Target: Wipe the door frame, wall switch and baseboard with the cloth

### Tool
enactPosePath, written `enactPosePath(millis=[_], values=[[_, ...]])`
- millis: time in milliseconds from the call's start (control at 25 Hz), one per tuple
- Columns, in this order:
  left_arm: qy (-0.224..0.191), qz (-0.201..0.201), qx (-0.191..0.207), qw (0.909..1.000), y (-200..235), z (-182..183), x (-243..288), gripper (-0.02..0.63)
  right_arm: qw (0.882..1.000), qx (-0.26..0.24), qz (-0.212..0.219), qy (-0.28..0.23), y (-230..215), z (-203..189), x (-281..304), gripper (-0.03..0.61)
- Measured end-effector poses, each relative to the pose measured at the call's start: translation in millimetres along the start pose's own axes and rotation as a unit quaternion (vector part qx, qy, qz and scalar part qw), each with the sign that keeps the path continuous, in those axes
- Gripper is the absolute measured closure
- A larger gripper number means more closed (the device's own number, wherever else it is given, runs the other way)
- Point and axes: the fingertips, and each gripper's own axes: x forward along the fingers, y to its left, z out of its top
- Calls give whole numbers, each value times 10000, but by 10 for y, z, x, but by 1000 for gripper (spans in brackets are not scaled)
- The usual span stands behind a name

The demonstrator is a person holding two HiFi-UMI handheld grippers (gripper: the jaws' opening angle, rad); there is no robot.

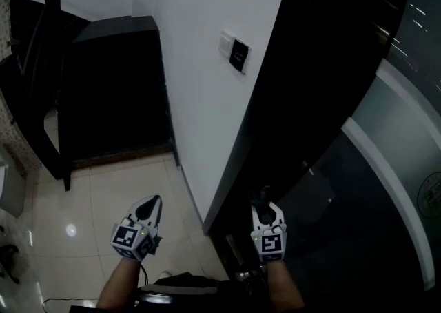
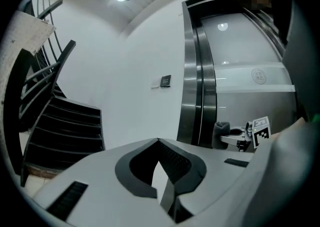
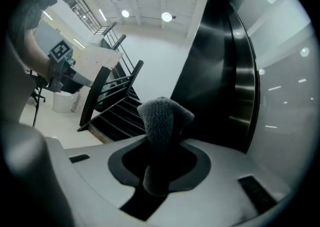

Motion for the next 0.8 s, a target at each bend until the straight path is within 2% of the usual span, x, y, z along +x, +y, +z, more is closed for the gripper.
enactPosePath(millis=[160,240,360,600,800], values=[[-40,-34,-126,9999,54,33,-46,623,9996,219,-83,-134,2,125,60,488],[-80,55,-235,9997,163,68,-135,623,9994,227,-33,-272,95,264,120,489],[-87,287,-165,9994,446,128,-331,623,9983,270,189,-487,382,507,324,489],[-291,1048,26,9941,1364,392,-1038,623,9917,273,1048,-698,1372,904,1069,489],[-646,1986,212,9777,2142,517,-1779,623,9722,672,1932,-1139,2419,1443,1657,489]])
